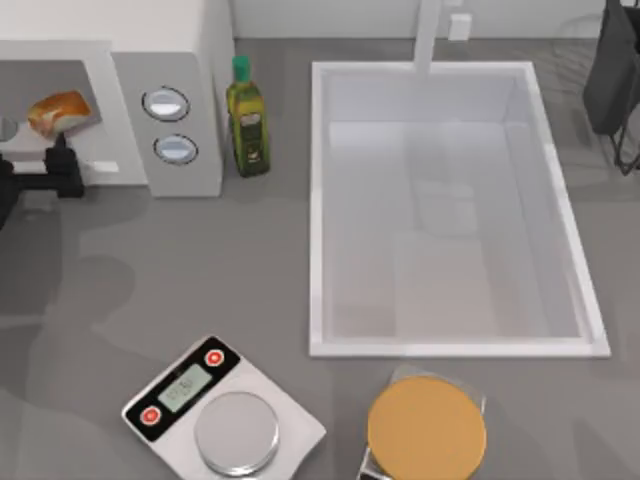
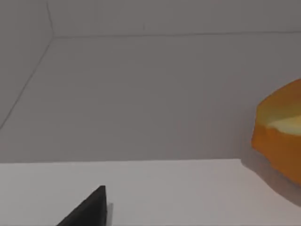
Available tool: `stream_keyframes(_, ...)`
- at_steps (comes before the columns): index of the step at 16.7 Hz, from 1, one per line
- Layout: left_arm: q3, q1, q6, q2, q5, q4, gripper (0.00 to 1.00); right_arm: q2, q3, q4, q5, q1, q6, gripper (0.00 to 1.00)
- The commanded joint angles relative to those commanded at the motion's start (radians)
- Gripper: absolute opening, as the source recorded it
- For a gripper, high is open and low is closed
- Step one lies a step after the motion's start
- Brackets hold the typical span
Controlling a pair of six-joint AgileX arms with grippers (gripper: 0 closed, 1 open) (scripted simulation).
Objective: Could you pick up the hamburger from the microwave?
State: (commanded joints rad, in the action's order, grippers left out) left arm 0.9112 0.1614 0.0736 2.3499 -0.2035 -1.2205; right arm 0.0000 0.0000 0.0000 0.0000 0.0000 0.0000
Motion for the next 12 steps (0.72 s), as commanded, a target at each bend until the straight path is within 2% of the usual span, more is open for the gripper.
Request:
stream_keyframes(5, 0.167, -0.011, -0.004, 0.118, 0.011, 0.103, 1.0, 0.0, 0.0, 0.0, 0.0, 0.0, 0.0, 1.0)
stream_keyframes(12, 0.66, -0.041, -0.015, 0.368, 0.042, 0.383, 1.0, 0.0, 0.0, 0.0, 0.0, 0.0, 0.0, 1.0)
